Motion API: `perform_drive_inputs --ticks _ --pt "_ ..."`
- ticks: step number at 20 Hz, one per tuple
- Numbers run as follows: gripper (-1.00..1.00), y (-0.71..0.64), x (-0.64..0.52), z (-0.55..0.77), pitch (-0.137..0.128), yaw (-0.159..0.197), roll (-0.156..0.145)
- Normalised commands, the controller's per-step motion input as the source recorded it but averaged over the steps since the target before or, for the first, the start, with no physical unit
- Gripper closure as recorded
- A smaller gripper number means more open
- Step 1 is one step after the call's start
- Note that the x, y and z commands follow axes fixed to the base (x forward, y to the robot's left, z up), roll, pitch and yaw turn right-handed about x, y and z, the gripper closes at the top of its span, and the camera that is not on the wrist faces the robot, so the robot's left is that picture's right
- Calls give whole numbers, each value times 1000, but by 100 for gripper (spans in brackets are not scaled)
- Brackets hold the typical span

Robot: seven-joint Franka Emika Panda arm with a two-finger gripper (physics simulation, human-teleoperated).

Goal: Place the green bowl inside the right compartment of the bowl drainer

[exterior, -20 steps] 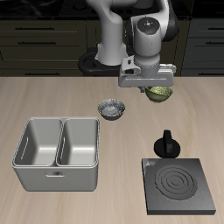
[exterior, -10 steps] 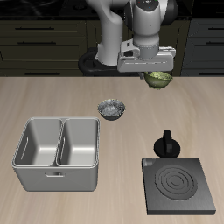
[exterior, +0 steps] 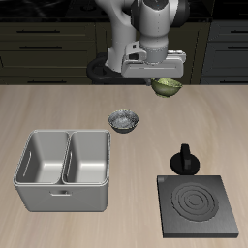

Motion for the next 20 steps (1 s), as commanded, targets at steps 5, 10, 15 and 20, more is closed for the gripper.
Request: perform_drive_inputs --ticks 5,10,15,20 --pt "100 -389 -148 129 -18 18 -38" --pt "100 -513 -217 155 -21 7 -69" --pt "100 -599 -235 268 -38 -2 -70" --pt "100 -665 -233 238 -16 -33 -73"
